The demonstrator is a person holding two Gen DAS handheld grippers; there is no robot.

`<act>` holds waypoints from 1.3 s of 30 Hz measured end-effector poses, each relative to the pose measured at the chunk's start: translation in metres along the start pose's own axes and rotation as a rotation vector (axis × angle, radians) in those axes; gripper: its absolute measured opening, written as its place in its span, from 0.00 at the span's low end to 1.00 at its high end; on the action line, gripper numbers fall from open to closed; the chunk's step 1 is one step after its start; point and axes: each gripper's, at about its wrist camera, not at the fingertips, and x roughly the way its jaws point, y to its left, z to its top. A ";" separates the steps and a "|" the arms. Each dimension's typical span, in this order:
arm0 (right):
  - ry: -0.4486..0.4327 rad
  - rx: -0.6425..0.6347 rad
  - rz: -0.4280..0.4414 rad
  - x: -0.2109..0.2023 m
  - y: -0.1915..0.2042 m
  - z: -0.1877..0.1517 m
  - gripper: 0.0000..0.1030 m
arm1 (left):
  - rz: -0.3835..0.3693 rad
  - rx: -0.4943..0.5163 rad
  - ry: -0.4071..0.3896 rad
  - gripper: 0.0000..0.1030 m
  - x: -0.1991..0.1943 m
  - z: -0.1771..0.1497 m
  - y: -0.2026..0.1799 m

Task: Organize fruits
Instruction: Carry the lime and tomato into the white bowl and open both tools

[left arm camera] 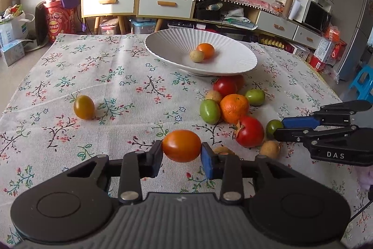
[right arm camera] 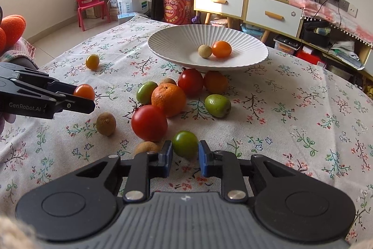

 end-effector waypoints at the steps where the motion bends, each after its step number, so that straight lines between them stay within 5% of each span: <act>1: -0.003 0.012 0.002 0.000 -0.002 0.002 0.20 | -0.002 -0.005 -0.001 0.31 0.001 0.002 0.000; 27: 0.017 0.018 0.031 0.000 -0.001 0.007 0.20 | -0.021 -0.020 -0.022 0.31 0.009 0.028 -0.018; 39: -0.071 0.165 0.006 0.004 -0.038 0.054 0.20 | -0.032 -0.040 -0.049 0.31 0.029 0.067 -0.024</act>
